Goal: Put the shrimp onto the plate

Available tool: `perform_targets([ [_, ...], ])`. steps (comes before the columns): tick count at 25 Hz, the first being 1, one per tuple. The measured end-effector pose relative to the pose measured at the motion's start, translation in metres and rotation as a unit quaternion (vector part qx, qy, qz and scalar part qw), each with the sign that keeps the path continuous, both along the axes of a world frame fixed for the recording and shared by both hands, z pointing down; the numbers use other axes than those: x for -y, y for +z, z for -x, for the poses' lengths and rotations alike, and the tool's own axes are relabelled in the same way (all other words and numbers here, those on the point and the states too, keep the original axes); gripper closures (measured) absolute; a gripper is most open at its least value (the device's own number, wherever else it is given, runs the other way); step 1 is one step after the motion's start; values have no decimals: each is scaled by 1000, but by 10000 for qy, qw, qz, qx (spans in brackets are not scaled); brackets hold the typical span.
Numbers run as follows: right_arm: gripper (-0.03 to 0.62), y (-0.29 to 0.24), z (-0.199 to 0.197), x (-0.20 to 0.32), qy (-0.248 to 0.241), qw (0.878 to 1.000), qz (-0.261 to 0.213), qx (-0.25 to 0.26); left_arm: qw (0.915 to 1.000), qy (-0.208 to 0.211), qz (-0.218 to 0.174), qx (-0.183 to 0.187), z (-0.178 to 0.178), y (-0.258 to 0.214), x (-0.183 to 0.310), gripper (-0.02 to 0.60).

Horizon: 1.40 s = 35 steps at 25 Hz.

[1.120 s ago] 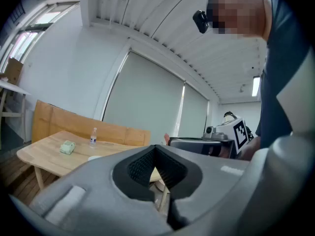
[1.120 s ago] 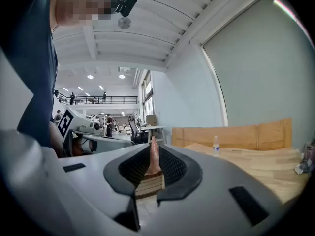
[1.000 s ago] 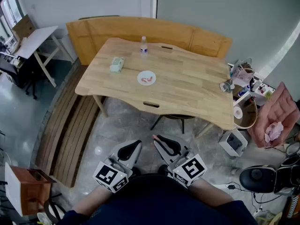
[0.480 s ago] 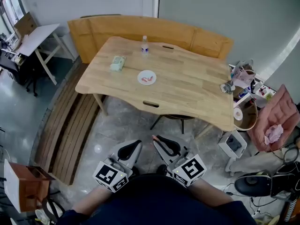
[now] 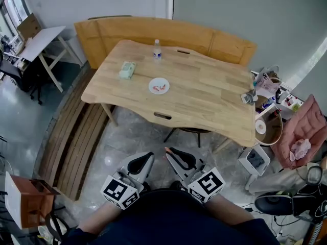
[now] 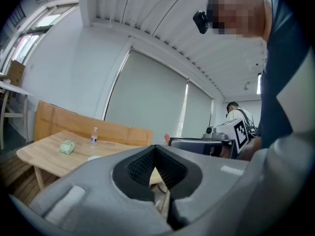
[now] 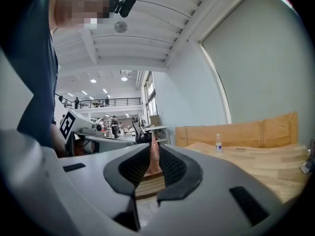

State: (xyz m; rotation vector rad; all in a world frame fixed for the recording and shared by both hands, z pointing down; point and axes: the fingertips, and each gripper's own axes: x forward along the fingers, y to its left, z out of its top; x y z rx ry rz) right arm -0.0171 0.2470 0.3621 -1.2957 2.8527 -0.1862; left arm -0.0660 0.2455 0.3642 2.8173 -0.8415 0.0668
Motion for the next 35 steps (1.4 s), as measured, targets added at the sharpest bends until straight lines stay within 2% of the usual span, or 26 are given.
perform_targets([
  [11, 530, 15, -38, 13, -293, 9995, 56, 36, 9994, -321, -77, 112, -34, 5, 11, 577],
  [19, 530, 22, -49, 40, -219, 9997, 94, 101, 9993, -351, -100, 83, -43, 11, 36, 577],
  [26, 530, 24, -43, 94, -123, 9998, 129, -44, 9996, -220, -159, -3, -42, 10, 92, 577],
  [35, 530, 28, -25, 191, 109, 9996, 256, -58, 9998, 91, -141, 44, -28, 16, 193, 577],
])
